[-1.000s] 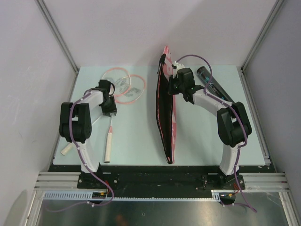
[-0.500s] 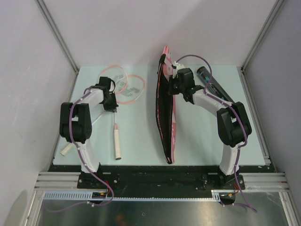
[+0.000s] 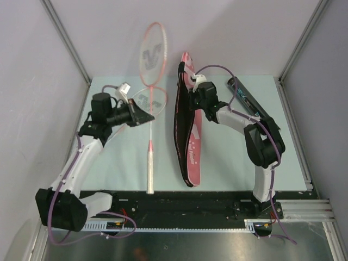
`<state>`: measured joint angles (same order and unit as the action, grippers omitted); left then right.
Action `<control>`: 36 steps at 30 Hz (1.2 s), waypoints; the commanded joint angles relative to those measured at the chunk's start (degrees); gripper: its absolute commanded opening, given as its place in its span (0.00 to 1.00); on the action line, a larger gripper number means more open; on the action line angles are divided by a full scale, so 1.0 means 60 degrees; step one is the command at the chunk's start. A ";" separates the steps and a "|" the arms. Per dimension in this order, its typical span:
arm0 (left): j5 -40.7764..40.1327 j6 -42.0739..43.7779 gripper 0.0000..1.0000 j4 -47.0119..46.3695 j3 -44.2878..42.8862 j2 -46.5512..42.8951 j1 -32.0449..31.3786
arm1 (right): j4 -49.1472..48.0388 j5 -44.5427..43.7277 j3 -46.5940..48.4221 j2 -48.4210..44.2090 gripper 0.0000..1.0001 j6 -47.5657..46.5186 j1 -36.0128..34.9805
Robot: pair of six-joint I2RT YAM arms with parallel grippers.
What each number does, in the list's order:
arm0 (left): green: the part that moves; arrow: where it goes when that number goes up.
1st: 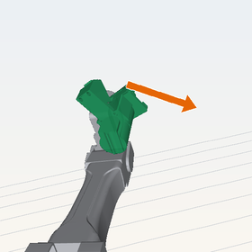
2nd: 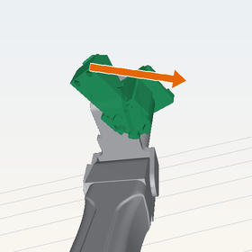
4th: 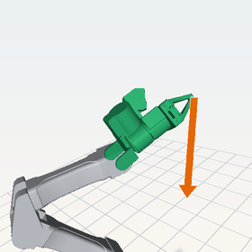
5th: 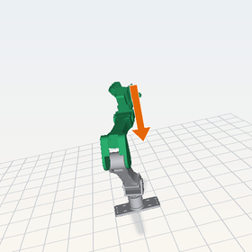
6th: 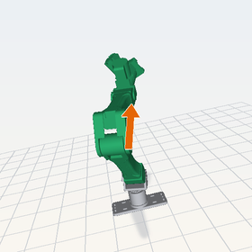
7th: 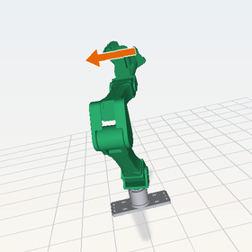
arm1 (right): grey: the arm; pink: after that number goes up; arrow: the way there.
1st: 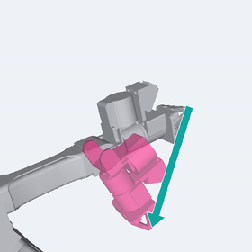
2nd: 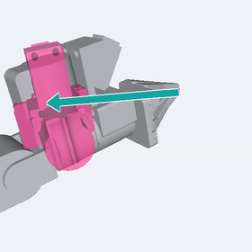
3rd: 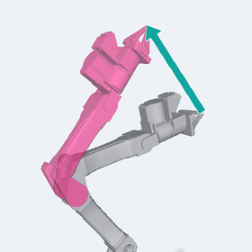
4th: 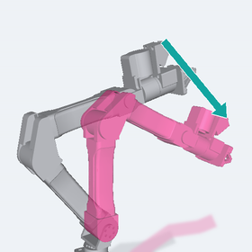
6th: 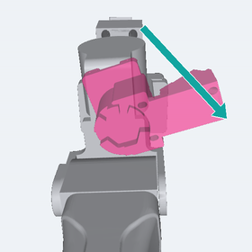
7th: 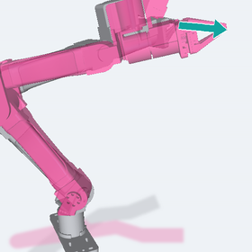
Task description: Pack up the badminton gear
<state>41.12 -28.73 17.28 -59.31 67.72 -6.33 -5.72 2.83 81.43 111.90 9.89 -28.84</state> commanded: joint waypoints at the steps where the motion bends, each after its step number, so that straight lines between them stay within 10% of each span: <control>1: 0.1848 -0.1216 0.00 -0.1573 0.0626 -0.0899 -0.1404 | -0.1053 -0.0472 0.0359 0.0393 0.00 0.0005 0.0148; 10: 0.1393 -0.3385 0.00 -0.3334 0.1154 -0.0682 -0.2021 | -0.1406 -0.1070 0.0871 0.0657 0.00 0.0139 0.0485; 26: -0.8105 0.2324 0.01 0.3052 -0.2653 0.1119 -0.3762 | 0.0117 -0.4749 0.1502 0.0657 0.00 0.3563 0.0529; 36: -0.9548 0.2855 0.01 0.3331 -0.2434 0.0418 -0.4541 | 0.0074 -0.4163 -0.0501 -0.1407 0.00 0.5528 0.0208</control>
<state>-9.80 -14.63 38.00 -72.82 74.76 -32.53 -0.40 -18.15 81.93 111.72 36.10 -27.24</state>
